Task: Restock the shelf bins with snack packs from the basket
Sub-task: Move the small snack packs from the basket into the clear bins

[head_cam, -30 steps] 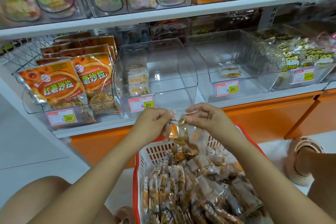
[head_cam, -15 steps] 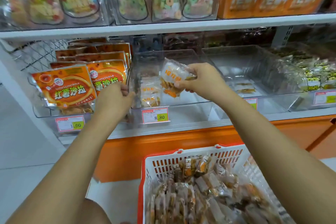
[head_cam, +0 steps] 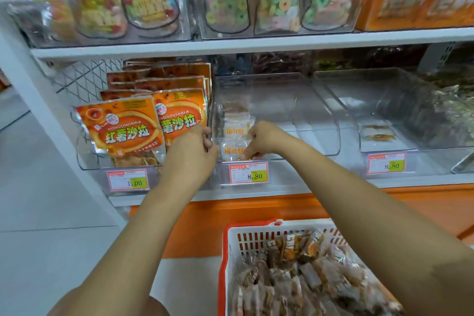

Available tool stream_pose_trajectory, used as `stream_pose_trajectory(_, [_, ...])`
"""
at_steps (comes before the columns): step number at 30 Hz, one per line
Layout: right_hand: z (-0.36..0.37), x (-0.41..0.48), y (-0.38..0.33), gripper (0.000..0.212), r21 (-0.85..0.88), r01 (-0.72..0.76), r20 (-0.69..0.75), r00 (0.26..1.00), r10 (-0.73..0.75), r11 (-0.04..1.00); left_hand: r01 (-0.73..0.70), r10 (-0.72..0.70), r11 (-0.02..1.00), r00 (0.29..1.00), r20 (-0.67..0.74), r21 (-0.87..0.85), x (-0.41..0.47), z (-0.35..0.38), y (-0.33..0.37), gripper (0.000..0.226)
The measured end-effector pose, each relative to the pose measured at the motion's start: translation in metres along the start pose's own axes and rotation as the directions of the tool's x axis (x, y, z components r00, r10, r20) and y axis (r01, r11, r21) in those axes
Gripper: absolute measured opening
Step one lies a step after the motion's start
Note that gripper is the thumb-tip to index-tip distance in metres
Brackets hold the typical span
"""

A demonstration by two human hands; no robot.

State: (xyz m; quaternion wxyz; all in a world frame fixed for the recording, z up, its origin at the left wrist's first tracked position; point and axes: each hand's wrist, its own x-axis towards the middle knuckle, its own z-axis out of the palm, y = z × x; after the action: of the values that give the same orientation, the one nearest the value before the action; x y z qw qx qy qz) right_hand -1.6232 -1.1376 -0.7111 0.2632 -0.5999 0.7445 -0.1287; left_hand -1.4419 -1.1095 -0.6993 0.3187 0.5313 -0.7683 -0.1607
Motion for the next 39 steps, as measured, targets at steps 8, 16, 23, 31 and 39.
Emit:
stream_pose_trajectory(8, [0.003, -0.013, 0.005, 0.063, -0.097, 0.028, 0.028, 0.999, -0.026, 0.995, -0.010, 0.011, 0.999, 1.000, -0.021, 0.033, -0.007, 0.002, 0.004, 0.037])
stream_pose_trajectory(16, [-0.007, -0.048, 0.013, 0.030, -0.041, 0.212, -0.404, 0.890, -0.210, 0.976, -0.052, 0.051, 0.988, 0.999, 0.009, 0.145, -0.026, 0.003, 0.014, 0.029])
stream_pose_trajectory(23, [0.006, -0.116, 0.068, 0.006, -0.029, 0.423, -0.377, 0.834, -0.402, 0.906, -0.155, 0.126, 0.986, 0.926, 0.356, 0.054, -0.053, 0.036, 0.032, 0.025])
stream_pose_trajectory(31, [0.074, -0.104, 0.163, 0.023, -0.168, 0.188, -0.079, 0.976, -0.203, 0.968, -0.224, -0.173, 0.868, 0.700, 0.693, 0.443, -0.078, 0.098, 0.006, 0.021])
stream_pose_trajectory(39, [0.134, -0.098, 0.201, 0.039, -0.170, 0.093, 0.052, 0.995, -0.085, 0.981, -0.121, -0.444, 0.805, 0.525, 0.726, 0.581, -0.087, 0.144, -0.078, 0.007])
